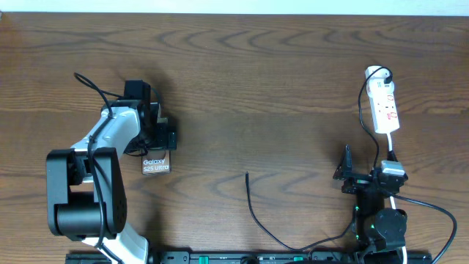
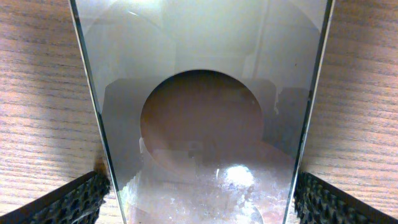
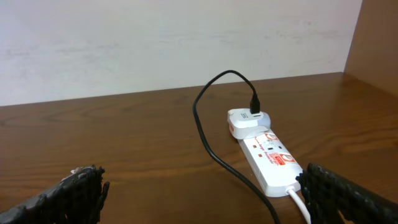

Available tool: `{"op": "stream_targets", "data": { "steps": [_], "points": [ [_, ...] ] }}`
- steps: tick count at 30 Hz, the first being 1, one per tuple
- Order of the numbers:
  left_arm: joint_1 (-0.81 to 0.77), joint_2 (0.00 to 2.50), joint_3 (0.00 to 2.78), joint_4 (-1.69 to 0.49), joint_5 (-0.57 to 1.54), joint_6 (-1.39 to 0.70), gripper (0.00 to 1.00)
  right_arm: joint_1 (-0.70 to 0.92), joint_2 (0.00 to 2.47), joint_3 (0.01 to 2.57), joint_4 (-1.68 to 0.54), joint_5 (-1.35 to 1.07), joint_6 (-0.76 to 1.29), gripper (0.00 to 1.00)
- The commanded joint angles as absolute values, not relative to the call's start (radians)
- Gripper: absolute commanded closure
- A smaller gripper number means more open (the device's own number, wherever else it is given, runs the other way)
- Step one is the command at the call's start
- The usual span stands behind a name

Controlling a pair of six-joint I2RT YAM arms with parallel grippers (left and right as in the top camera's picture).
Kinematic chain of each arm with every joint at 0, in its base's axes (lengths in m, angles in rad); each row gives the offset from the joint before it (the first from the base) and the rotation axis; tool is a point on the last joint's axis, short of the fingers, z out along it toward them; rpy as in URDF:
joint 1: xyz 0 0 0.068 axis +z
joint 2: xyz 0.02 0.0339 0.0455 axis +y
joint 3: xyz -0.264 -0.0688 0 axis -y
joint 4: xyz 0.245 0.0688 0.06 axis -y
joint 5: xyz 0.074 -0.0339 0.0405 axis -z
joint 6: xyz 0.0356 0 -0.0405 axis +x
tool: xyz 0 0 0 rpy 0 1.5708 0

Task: Plug charger to phone and switch on socket
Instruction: 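Lower the left gripper and close it on the phone's long edges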

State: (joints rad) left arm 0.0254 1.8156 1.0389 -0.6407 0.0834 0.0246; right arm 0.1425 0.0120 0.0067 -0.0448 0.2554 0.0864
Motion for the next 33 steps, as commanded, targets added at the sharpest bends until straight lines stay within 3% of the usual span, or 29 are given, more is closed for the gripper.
{"op": "stream_targets", "data": {
  "steps": [1, 33],
  "points": [
    [0.027, 1.839, 0.999, -0.639, 0.119, 0.033, 0.02, 0.137, 0.007, 0.006, -0.05, 0.26, 0.073, 0.01],
    [0.027, 1.839, 0.999, -0.649, 0.12, 0.078, 0.02, 0.137, 0.007, 0.006, -0.05, 0.26, 0.073, 0.01]
  ]
}}
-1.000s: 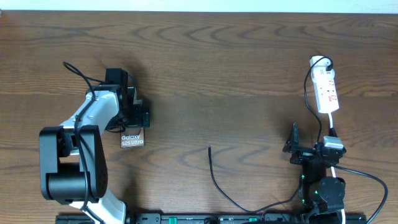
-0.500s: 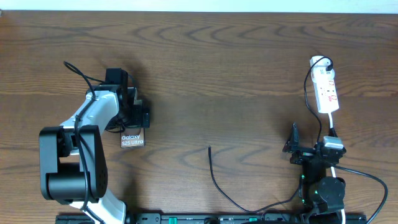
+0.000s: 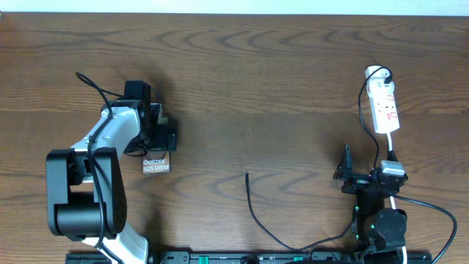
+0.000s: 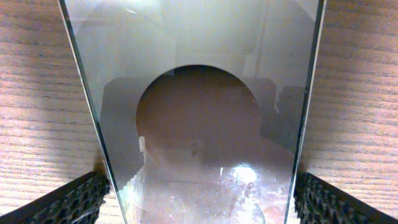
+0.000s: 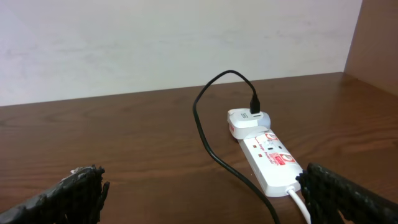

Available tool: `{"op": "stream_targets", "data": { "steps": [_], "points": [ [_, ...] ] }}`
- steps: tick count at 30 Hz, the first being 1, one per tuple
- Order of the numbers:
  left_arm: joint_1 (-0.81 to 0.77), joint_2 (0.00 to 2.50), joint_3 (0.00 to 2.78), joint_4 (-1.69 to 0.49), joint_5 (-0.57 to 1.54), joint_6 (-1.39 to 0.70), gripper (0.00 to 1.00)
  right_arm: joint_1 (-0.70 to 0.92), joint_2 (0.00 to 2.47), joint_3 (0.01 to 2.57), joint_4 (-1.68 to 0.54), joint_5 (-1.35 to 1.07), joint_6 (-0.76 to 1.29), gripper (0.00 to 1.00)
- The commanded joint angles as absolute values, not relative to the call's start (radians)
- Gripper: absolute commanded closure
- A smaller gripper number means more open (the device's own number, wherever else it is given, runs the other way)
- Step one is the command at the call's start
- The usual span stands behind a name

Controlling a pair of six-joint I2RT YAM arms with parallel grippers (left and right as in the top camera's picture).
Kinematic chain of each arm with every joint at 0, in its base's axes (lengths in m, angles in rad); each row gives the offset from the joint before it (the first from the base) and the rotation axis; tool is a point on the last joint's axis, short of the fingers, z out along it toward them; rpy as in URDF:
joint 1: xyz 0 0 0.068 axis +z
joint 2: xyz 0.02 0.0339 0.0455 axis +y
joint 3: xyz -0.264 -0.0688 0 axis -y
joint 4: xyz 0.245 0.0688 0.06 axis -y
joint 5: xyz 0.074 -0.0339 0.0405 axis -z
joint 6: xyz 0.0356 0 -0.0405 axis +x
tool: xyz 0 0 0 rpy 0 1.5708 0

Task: Plug charger to phone and switch on socket
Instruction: 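Lower the left gripper and close it on the phone's long edges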

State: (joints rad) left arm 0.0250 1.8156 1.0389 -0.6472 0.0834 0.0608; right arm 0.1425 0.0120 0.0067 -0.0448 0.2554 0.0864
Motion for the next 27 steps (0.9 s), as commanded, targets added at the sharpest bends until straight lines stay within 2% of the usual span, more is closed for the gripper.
{"op": "stream_targets", "data": {
  "steps": [1, 12, 19, 24, 27],
  "points": [
    [0.027, 1.839, 0.999, -0.649, 0.12, 0.078, 0.02, 0.137, 0.007, 0.006, -0.05, 0.26, 0.073, 0.01],
    [0.027, 1.839, 0.999, -0.649, 0.12, 0.079, 0.07, 0.137, 0.007, 0.006, -0.05, 0.26, 0.073, 0.01],
    [0.027, 1.839, 0.999, -0.648, 0.12, 0.078, 0.14, 0.137, 0.007, 0.006, -0.05, 0.26, 0.073, 0.01],
    [0.027, 1.839, 0.999, -0.646, 0.12, 0.078, 0.25, 0.137, 0.007, 0.006, -0.05, 0.26, 0.073, 0.01],
    [0.027, 1.839, 0.999, -0.645, 0.12, 0.078, 0.27, 0.137, 0.007, 0.006, -0.05, 0.26, 0.073, 0.01]
  ]
}}
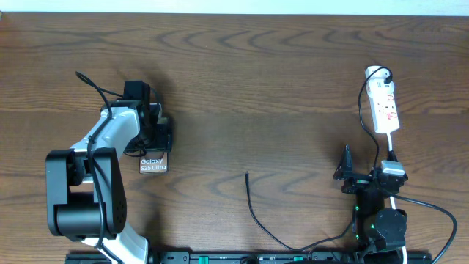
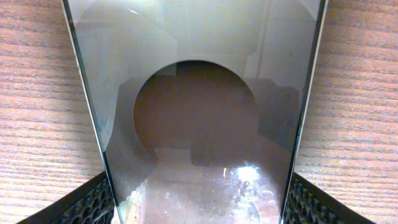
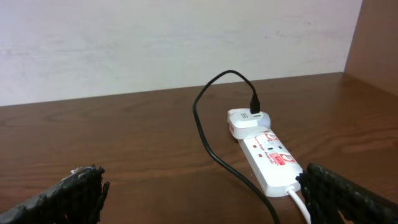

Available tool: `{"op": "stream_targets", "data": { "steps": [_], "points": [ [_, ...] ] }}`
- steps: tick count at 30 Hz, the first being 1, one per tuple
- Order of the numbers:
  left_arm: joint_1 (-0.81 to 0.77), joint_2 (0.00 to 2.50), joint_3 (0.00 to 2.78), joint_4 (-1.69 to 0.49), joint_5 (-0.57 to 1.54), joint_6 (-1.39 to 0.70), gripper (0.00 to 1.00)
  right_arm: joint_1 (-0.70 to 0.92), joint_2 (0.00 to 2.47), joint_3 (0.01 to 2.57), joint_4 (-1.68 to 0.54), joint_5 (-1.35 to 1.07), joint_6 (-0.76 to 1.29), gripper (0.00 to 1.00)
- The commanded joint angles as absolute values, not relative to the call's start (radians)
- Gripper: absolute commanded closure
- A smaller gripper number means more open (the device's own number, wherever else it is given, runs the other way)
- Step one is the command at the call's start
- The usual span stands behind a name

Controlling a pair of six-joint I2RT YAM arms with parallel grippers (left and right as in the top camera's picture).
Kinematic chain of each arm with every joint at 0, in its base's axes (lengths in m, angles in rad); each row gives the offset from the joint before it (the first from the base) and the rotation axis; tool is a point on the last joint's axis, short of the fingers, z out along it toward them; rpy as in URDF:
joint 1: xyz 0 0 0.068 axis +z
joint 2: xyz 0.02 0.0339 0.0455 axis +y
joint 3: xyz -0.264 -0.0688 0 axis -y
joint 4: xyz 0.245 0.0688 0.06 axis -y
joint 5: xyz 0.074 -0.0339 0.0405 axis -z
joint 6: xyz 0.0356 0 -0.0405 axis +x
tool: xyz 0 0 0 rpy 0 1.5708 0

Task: Plug charger to phone and switch on socket
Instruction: 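Lower the left gripper and close it on the phone's long edges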

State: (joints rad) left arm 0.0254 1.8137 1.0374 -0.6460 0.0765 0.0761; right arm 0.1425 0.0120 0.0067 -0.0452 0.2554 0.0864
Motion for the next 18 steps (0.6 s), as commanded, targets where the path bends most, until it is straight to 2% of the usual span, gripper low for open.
{"op": "stream_targets", "data": {
  "steps": [1, 11, 12, 13, 15, 18],
  "points": [
    [0.027, 1.839, 0.999, -0.645, 0.12, 0.078, 0.28, 0.137, 0.007, 0.006, -0.05, 0.26, 0.073, 0.01],
    [0.027, 1.839, 0.999, -0.645, 0.12, 0.078, 0.45, 0.137, 0.007, 0.006, -0.05, 0.26, 0.073, 0.01],
    [0.027, 1.839, 0.999, -0.645, 0.12, 0.078, 0.5, 0.137, 0.007, 0.006, -0.05, 0.26, 0.073, 0.01],
    [0.027, 1.839, 0.999, -0.643, 0.12, 0.078, 0.61, 0.137, 0.007, 0.006, -0.05, 0.26, 0.073, 0.01],
    [0.027, 1.839, 0.999, -0.64, 0.12, 0.078, 0.7, 0.137, 0.007, 0.006, -0.05, 0.26, 0.073, 0.01],
    [0.027, 1.839, 0.999, -0.637, 0.12, 0.077, 0.92, 0.137, 0.007, 0.006, -0.05, 0.26, 0.073, 0.01]
  ]
}}
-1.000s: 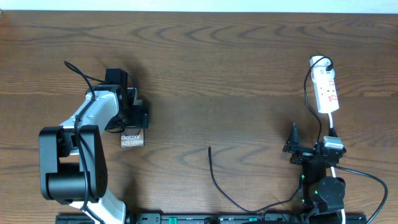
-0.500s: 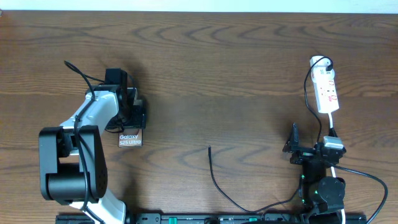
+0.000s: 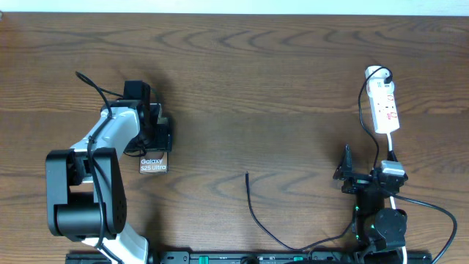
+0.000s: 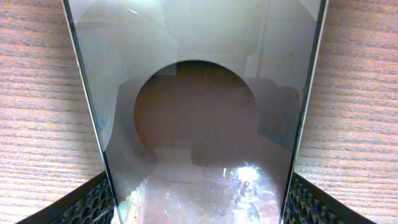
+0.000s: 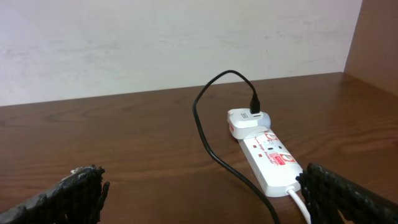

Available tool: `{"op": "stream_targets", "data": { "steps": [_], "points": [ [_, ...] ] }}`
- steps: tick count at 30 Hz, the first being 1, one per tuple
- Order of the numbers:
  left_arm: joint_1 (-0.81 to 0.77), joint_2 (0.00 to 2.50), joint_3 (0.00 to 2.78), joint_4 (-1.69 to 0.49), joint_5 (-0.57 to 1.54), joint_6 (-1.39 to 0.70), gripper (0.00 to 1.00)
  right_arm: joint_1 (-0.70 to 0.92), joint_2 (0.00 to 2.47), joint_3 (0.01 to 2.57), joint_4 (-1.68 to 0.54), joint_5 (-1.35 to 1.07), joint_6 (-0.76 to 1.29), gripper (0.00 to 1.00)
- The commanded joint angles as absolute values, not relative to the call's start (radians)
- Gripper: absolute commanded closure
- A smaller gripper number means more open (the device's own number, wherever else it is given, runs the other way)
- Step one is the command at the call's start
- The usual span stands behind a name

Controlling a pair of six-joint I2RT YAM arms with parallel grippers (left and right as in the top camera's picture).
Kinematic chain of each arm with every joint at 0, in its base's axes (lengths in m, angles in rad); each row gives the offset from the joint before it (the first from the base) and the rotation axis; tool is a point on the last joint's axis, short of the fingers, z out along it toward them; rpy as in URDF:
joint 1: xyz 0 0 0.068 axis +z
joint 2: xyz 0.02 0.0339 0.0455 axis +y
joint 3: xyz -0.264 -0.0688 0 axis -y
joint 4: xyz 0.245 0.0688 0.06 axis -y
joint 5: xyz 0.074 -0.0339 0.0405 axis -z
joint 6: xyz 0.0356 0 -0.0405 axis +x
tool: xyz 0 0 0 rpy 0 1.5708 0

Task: Plug charger to phone and switch on socket
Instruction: 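Lower the left gripper and close it on the phone's long edges, then lift the phone with the left gripper and tilt it upright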

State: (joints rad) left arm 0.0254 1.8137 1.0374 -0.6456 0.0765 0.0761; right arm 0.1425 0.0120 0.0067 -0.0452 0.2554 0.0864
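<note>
The phone [image 3: 154,164], screen up with a "Galaxy S25 Ultra" label, lies on the table at the left. In the left wrist view the phone [image 4: 196,93] fills the frame. My left gripper [image 3: 155,141] [image 4: 198,202] is shut on it, with a pad against each long edge. The black charger cable [image 3: 258,216] [image 5: 211,149] has its free end at the table's middle front. Its other end sits in a white charger [image 5: 247,120] at the far end of the white socket strip [image 3: 385,106] [image 5: 270,160]. My right gripper [image 3: 352,176] [image 5: 202,199] stands open, short of the strip.
The strip's white lead [image 3: 392,150] runs back past my right gripper towards the arm's base. The wooden table [image 3: 256,88] meets a pale wall [image 5: 174,43] at the back. A wooden side panel [image 5: 379,43] stands at the right.
At first my left gripper's pads stood just outside the phone's two long edges, and the same a second later. By the last earlier moment they were pressed on the edges and the phone lay slightly further left. The right arm and cable stayed put.
</note>
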Motion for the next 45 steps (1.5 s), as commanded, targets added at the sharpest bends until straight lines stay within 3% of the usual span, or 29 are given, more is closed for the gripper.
{"op": "stream_targets", "data": {
  "steps": [1, 25, 35, 39, 45],
  "points": [
    [0.027, 1.839, 0.999, -0.636, 0.12, 0.073, 0.92, 0.137, 0.007, 0.006, -0.05, 0.26, 0.073, 0.01],
    [0.027, 1.676, 1.091, -0.627, 0.129, 0.047, 0.93, 0.137, 0.007, 0.006, -0.05, 0.26, 0.073, 0.01],
    [0.027, 1.592, 1.091, -0.593, 0.505, -0.087, 0.93, 0.137, 0.007, 0.006, -0.05, 0.26, 0.073, 0.01],
    [0.027, 1.591, 1.091, -0.529, 0.781, -0.263, 0.93, 0.137, 0.007, 0.006, -0.05, 0.26, 0.073, 0.01],
    [0.027, 1.591, 1.091, -0.414, 1.024, -0.61, 0.92, 0.137, 0.007, 0.006, -0.05, 0.26, 0.073, 0.01]
  ]
}}
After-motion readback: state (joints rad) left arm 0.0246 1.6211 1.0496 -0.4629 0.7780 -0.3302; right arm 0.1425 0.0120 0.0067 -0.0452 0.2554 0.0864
